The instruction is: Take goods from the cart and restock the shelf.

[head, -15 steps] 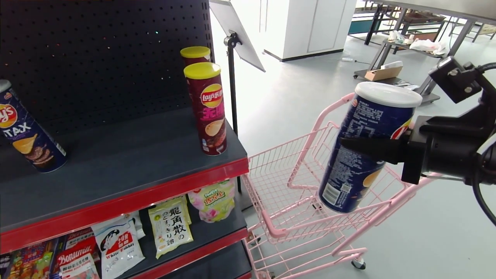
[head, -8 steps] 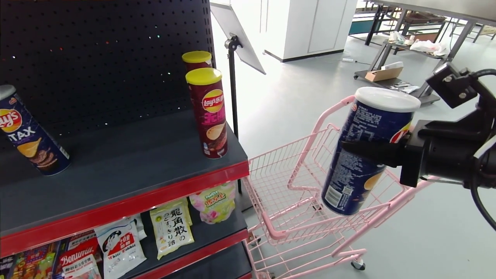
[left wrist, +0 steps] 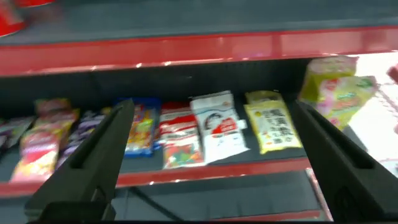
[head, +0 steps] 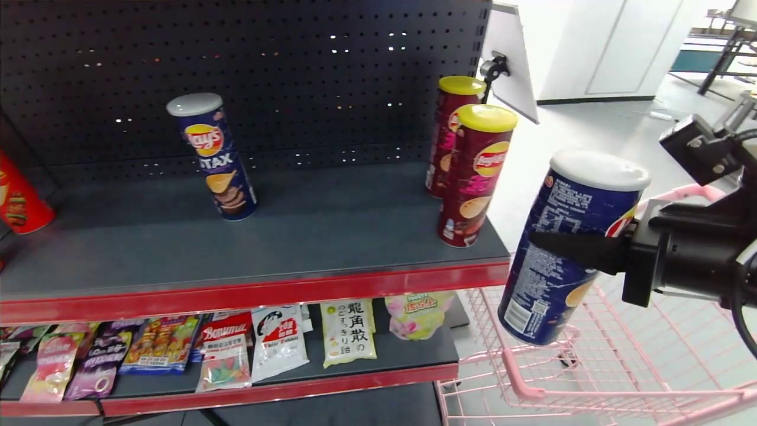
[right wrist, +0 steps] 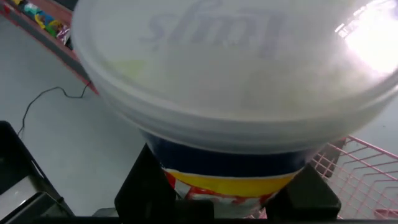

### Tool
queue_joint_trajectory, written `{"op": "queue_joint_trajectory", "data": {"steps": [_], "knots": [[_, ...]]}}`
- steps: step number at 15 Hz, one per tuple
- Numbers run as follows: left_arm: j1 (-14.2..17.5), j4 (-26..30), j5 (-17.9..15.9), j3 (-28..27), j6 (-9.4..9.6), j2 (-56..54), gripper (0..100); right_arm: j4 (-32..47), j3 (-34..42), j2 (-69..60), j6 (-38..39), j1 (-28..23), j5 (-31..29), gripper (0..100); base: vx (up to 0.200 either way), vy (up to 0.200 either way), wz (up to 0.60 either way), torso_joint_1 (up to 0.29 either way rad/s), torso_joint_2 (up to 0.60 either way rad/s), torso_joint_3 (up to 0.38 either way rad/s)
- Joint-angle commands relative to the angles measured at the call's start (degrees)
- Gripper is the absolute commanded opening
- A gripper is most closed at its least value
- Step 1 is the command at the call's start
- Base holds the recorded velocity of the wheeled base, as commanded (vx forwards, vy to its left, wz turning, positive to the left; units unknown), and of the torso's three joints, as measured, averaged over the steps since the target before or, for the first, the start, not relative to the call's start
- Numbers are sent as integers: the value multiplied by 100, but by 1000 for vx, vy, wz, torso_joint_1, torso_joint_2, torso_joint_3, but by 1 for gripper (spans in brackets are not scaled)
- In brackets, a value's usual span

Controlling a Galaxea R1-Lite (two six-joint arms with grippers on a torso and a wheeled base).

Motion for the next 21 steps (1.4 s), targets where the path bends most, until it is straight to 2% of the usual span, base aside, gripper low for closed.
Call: {"op": "queue_joint_trajectory", "data": {"steps": [1, 4, 7, 10, 15, 21], "knots": [[0, 0, 2, 1, -3, 5, 100, -8, 353, -326, -2, -50, 8, 0, 0, 0, 0, 0, 0, 0], [0, 0, -7, 1, 6, 5, 100, -17, 556, -590, 16, -59, 43, 0, 0, 0, 0, 0, 0, 0], [0, 0, -7, 1, 6, 5, 100, -78, 529, -581, 25, -32, 43, 0, -200, 0, 0, 2, 2, 2], [0, 0, -7, 1, 6, 5, 100, -456, 591, -493, -11, -24, 34, 0, -200, 0, 0, -1, 1, 4], [0, 0, -7, 1, 14, 5, 100, -527, 591, -458, -178, 47, 52, 0, 0, 0, 0, 0, 0, 0], [0, 0, -7, 1, 14, 5, 100, -527, 661, -493, -186, 381, 43, 0, 0, 200, 0, 9, 4, 2]]}}
